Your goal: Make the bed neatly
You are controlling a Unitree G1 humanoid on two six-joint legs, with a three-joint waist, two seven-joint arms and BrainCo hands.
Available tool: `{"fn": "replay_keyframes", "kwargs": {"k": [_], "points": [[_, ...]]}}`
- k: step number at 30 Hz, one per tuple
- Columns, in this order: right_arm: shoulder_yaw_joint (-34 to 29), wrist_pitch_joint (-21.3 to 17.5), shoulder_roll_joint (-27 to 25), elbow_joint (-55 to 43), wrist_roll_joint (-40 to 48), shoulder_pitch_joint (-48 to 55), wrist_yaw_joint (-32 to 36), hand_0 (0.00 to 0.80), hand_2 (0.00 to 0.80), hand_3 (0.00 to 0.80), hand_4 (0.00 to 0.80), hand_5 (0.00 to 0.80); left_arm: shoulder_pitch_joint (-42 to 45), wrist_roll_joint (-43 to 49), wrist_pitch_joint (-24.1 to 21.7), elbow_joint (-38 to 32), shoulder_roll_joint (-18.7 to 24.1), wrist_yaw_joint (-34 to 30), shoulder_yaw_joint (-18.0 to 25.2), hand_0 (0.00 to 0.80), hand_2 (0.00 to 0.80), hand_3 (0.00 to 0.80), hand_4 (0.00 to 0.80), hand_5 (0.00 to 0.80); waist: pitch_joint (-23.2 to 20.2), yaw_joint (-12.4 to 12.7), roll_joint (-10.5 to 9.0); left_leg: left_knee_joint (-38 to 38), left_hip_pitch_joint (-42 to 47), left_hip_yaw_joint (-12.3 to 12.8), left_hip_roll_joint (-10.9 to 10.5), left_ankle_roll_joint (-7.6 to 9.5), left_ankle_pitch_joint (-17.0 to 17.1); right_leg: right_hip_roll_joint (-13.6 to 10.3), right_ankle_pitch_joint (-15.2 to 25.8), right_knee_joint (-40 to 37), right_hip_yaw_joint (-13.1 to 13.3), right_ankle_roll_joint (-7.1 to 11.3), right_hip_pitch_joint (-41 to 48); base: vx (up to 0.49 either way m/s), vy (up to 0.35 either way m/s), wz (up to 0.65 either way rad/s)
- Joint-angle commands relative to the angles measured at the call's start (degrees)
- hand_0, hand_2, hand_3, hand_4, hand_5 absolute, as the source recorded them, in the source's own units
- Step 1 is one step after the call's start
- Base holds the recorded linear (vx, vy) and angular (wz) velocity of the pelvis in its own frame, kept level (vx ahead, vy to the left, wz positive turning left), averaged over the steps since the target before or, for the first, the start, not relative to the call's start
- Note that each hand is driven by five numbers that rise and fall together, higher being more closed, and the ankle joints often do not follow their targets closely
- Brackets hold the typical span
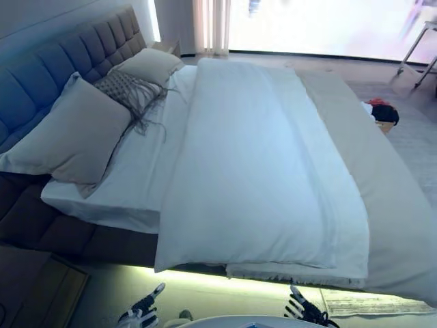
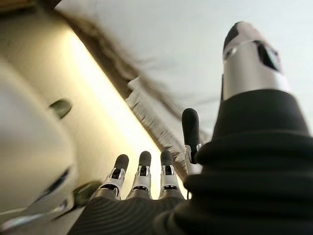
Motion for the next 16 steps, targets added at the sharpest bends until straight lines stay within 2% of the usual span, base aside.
{"fn": "replay_keyframes", "kwargs": {"k": [1, 5, 16], "points": [[1.4, -2.34, 1.43, 1.67, -3.08, -4.01, 1.4, 0.0, 0.0, 0.0, 0.0, 0.0, -3.79, 1.78, -0.25, 4.27, -3.34, 0.61, -1.34, 0.0, 0.0, 0.0, 0.0, 0.0, 1.53, 0.48, 0.85, 0.08, 4.38, -0.46, -2.14, 2.03, -6.57, 0.43, 9.35, -3.97, 2.16, 0.28, -3.71, 0.049, -0.048, 0.0], [3.29, -1.94, 1.9, 1.01, -3.2, -3.73, 0.72, 0.0, 0.0, 0.0, 0.0, 0.0, -3.7, 1.24, -0.39, 3.44, -3.53, 1.01, -2.88, 0.0, 0.0, 0.0, 0.0, 0.0, 1.62, 0.48, 0.8, 0.08, 4.54, -0.68, -2.06, 2.07, -6.66, 0.46, 9.14, -3.95, 2.08, 0.23, -3.43, 0.045, -0.044, -0.01], [5.27, -0.92, 1.95, -0.9, -2.46, -2.79, -0.63, 0.0, 0.0, 0.0, 0.0, 0.0, -3.49, -3.54, -0.26, 1.9, -1.66, 1.76, -0.96, 0.0, 0.0, 0.0, 0.0, 0.0, 2.12, 0.39, 0.86, 0.08, 4.3, -1.09, -1.78, 1.89, -6.26, 0.69, 8.88, -3.82, 1.94, 0.1, -3.45, 0.008, -0.005, 0.0]]}}
